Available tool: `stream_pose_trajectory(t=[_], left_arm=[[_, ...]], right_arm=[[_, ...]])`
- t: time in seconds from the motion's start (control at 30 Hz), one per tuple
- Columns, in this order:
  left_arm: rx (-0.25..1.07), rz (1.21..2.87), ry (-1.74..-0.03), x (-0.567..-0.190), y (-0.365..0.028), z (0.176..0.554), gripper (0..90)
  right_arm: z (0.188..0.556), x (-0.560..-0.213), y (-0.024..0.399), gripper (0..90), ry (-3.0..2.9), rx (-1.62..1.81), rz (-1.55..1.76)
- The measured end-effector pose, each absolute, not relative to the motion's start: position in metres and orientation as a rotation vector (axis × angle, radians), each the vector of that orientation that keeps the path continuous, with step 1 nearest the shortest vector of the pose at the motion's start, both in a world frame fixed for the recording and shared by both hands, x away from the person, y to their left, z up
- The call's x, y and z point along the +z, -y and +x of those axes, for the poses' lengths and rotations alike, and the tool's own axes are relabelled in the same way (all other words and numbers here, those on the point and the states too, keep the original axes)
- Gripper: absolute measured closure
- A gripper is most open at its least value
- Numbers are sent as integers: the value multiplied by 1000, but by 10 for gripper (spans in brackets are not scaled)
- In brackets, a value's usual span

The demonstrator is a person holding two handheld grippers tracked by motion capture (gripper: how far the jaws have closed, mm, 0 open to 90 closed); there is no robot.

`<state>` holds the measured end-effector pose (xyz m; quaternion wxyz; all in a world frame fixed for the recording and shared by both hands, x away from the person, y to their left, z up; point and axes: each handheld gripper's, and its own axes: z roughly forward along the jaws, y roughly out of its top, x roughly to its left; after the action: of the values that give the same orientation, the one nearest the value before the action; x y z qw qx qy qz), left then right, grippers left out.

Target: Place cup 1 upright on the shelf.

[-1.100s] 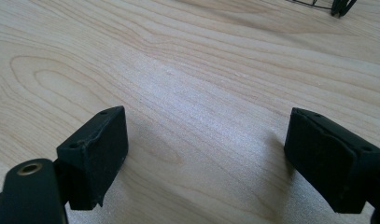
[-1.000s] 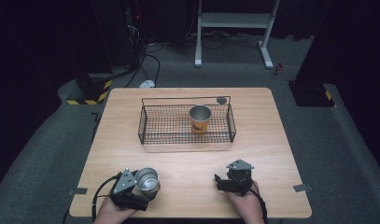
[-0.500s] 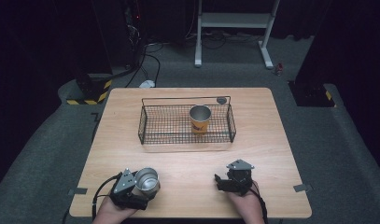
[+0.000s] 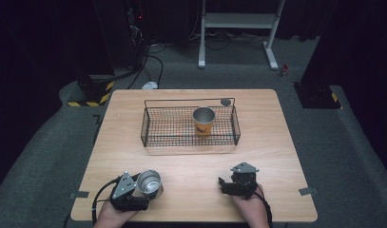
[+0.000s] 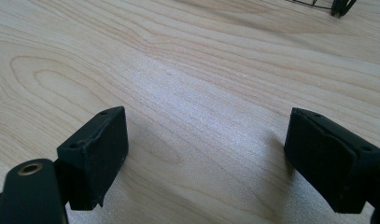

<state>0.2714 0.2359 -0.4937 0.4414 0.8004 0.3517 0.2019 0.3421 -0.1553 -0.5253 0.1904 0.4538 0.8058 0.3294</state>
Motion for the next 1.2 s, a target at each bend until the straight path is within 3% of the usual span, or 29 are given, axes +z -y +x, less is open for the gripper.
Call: stream_pose_trajectory(t=[0.57,1.2], left_arm=[[505,1943,-883,-490,-240,271,188],[602,1867,-885,-478,-244,265,188]], right_arm=[[342,-525,155,138,-2264,925,1275],[342,-525,155,139,-2264,925,1276]])
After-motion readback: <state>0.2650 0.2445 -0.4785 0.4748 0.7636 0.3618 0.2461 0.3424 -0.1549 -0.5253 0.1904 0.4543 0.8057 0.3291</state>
